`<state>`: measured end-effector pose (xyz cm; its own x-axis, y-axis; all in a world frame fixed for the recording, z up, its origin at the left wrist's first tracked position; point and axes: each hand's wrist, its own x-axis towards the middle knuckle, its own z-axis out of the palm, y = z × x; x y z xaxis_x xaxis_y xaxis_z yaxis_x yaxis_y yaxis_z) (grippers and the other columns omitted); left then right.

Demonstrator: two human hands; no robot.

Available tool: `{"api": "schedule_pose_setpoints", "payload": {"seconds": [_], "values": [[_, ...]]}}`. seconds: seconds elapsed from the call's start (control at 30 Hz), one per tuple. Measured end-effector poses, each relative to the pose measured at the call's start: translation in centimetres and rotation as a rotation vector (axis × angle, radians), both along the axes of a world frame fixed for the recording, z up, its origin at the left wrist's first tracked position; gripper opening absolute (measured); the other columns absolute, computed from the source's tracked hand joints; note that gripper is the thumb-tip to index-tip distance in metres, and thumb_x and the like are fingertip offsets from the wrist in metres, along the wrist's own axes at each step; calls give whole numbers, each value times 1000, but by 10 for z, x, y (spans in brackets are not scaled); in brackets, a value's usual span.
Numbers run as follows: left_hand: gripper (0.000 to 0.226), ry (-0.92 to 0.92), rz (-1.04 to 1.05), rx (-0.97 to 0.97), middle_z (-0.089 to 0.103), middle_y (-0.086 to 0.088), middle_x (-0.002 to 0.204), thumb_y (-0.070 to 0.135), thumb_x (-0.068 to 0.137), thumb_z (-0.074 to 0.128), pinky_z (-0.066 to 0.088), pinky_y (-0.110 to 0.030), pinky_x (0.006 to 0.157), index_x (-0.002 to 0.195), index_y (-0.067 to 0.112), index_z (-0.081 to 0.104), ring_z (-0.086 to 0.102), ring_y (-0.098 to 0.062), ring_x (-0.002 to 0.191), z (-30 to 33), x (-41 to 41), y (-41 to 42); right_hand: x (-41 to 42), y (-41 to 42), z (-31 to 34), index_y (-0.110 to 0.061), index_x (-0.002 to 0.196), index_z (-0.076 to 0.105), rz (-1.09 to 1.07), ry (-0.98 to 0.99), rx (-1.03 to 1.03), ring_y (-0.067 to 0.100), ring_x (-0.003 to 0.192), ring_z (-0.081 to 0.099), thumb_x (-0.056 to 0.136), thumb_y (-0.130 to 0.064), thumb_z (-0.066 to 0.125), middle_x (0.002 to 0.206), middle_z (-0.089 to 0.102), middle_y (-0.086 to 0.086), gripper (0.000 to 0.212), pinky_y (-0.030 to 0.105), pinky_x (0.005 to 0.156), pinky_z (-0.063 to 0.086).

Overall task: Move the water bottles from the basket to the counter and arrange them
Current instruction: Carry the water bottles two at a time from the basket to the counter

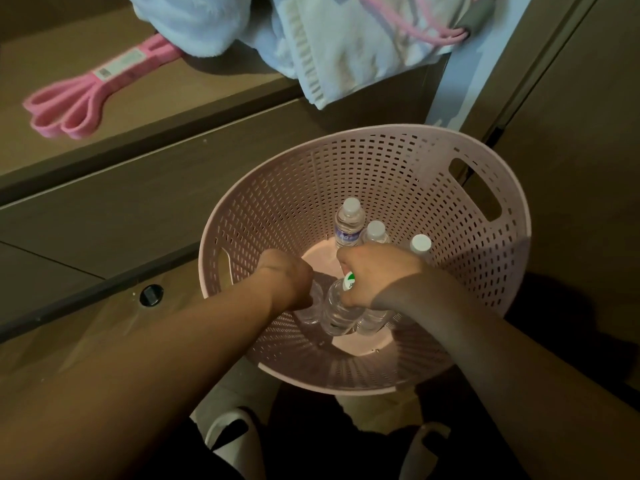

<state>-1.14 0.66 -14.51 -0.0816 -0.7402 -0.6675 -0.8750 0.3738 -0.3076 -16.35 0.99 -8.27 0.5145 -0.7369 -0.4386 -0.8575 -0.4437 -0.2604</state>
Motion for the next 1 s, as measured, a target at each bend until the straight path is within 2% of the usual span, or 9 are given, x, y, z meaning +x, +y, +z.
{"api": "schedule_pose_setpoints", "payload": {"seconds": [0.2, 0.3, 0.4, 0.53, 0.63, 0.7, 0.77, 0.9, 1.0], "values": [[53, 109, 172, -79, 66, -1, 110, 60, 91, 44, 45, -35, 78, 116, 18, 63, 63, -22, 102, 13, 9, -1, -8, -4, 3, -17, 97, 52, -52, -75, 21, 20, 80, 57, 83, -38, 64, 87, 57, 1, 27, 32, 62, 42], [50, 203, 252, -199, 63, 1, 90, 63, 88, 45, 47, -32, 73, 98, 19, 66, 62, -21, 86, 29, 14, -4, -11, -5, 3, -18, 93, 51, -76, -106, 2, 19, 76, 55, 83, -40, 62, 82, 56, 1, 26, 32, 61, 41], [47, 303, 355, -339, 61, 3, 74, 65, 83, 50, 49, -29, 66, 74, 20, 60, 60, -17, 70, 44, 24, -8, -10, -8, 4, -20, 88, 49, -122, -166, -32, 18, 74, 55, 82, -41, 63, 81, 56, 0, 27, 32, 57, 37], [48, 421, 479, -478, 63, 2, 65, 64, 84, 53, 45, -26, 53, 67, 19, 60, 59, -13, 58, 60, 28, -11, -8, -18, 13, -23, 83, 48, -186, -231, -76, 14, 66, 54, 83, -41, 64, 76, 57, -2, 25, 30, 52, 33], [50, 487, 567, -544, 62, 2, 63, 64, 85, 50, 45, -25, 52, 67, 18, 62, 59, -14, 56, 92, 35, -7, -6, -23, 34, -24, 92, 53, -268, -304, -59, 17, 74, 59, 81, -41, 66, 81, 61, -3, 24, 35, 63, 47], [52, 488, 590, -625, 55, 3, 60, 63, 86, 47, 39, -25, 50, 65, 18, 59, 55, -15, 54, 137, 38, -8, -6, -24, 68, -27, 97, 51, -342, -289, -42, 16, 78, 58, 83, -40, 68, 84, 59, -5, 26, 35, 68, 47], [50, 474, 584, -704, 48, 3, 58, 61, 86, 47, 34, -27, 52, 63, 17, 53, 50, -20, 55, 196, 40, -10, -8, -24, 115, -29, 96, 47, -390, -278, -22, 14, 79, 55, 84, -37, 69, 84, 56, -6, 26, 32, 66, 42], [52, 515, 506, -802, 49, -2, 51, 58, 83, 47, 31, -25, 47, 52, 17, 44, 53, -27, 50, 324, 42, -10, -17, -25, 242, -30, 92, 50, -377, -283, -80, 16, 78, 56, 79, -40, 67, 82, 57, -7, 24, 33, 67, 47], [49, 540, 536, -823, 47, -1, 48, 55, 81, 52, 37, -24, 45, 51, 17, 46, 49, -21, 45, 425, 44, -6, -20, -24, 349, -23, 88, 46, -325, -244, -96, 22, 71, 55, 81, -45, 65, 70, 51, -7, 30, 31, 63, 38]]}}
